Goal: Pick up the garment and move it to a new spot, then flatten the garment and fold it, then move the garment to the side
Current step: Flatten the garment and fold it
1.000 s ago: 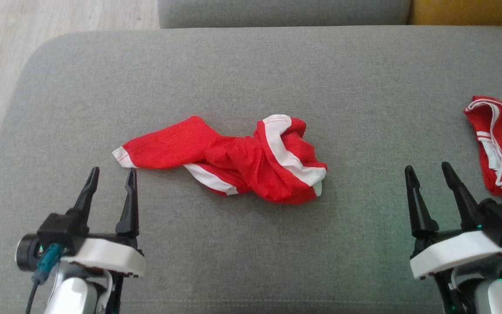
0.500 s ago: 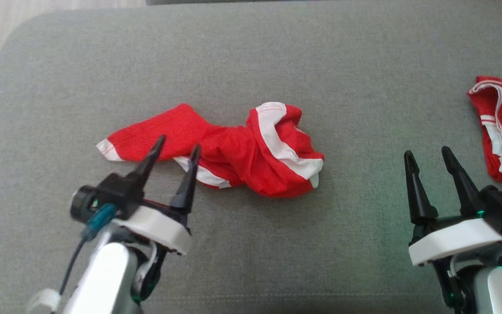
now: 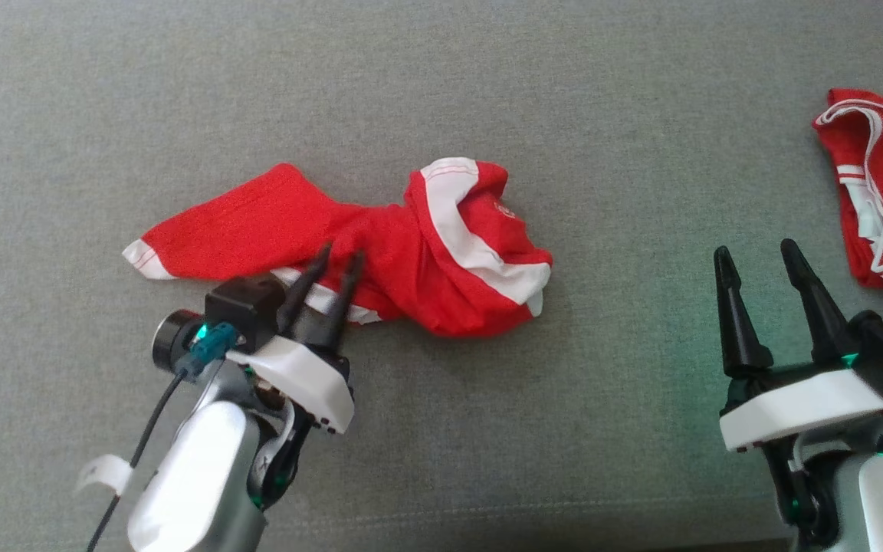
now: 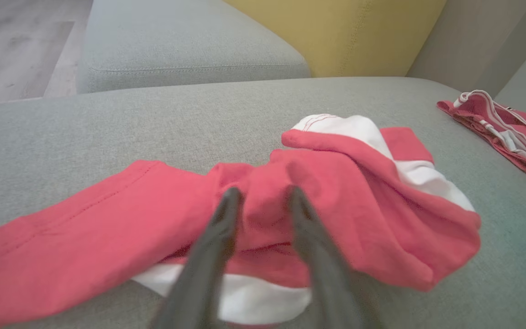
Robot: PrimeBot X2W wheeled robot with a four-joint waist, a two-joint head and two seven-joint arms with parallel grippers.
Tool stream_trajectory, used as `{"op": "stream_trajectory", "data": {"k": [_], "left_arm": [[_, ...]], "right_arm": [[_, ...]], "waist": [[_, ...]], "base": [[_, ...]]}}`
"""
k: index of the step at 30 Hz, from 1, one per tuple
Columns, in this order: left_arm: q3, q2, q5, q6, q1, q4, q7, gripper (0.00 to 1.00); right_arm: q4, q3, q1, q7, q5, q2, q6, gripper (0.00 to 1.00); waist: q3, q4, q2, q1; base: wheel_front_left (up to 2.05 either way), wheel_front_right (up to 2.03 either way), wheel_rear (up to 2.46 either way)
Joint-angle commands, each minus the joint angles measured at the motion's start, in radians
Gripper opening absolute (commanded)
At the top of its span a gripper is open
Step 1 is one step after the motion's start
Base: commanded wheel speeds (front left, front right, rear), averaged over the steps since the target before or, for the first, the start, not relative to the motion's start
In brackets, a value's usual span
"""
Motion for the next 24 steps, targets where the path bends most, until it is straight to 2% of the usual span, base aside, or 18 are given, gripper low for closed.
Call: {"op": "stream_trajectory", "data": {"k": [1, 5, 8, 12, 16, 18, 19, 24], "left_arm": [[0.034, 0.009, -0.005, -0.002, -0.045, -0.023, -0.008, 0.00], [0.047, 0.017, 0.003, 0.016, -0.056, -0.023, -0.041, 0.00], [0.065, 0.032, 0.022, 0.050, -0.062, -0.037, -0.070, 0.00], [0.105, 0.068, 0.052, 0.103, -0.073, -0.084, -0.097, 0.00], [0.139, 0.111, 0.075, 0.133, -0.097, -0.155, -0.102, 0.00], [0.134, 0.122, 0.083, 0.129, -0.118, -0.187, -0.092, 0.00], [0.109, 0.121, 0.093, 0.112, -0.140, -0.204, -0.073, 0.00], [-0.022, 0.064, 0.104, 0.030, -0.190, -0.158, -0.033, 0.00]], "right_arm": [[-0.029, 0.022, -0.033, -0.010, 0.010, -0.004, -0.001, 1.00], [-0.024, 0.016, -0.038, -0.011, 0.012, -0.004, -0.001, 1.00], [-0.022, 0.011, -0.037, -0.013, 0.015, -0.004, -0.001, 1.00], [-0.019, 0.009, -0.033, -0.013, 0.020, -0.004, -0.001, 1.00], [-0.012, 0.016, -0.031, -0.012, 0.027, -0.004, -0.001, 1.00], [-0.009, 0.021, -0.033, -0.011, 0.031, -0.004, -0.001, 1.00], [-0.009, 0.026, -0.036, -0.010, 0.034, -0.004, -0.001, 1.00], [-0.005, 0.033, -0.039, -0.010, 0.044, -0.004, -0.001, 1.00]], "waist": [[0.002, 0.000, 0.0000, 0.0000], [0.001, 0.007, 0.0000, 0.0000], [-0.009, 0.016, 0.0000, 0.0000], [-0.027, 0.030, 0.0000, 0.0000], [-0.043, 0.035, 0.0000, 0.0000], [-0.049, 0.031, 0.0000, 0.0000], [-0.052, 0.023, 0.0000, 0.0000], [-0.051, -0.018, 0.0000, 0.0000]], "base": [[0.00, 0.00, 0.00], [0.00, 0.00, 0.00], [0.00, 0.00, 0.00], [0.00, 0.00, 0.00], [0.00, 0.00, 0.00], [0.00, 0.00, 0.00], [0.00, 0.00, 0.00], [0.00, 0.00, 0.00]]}}
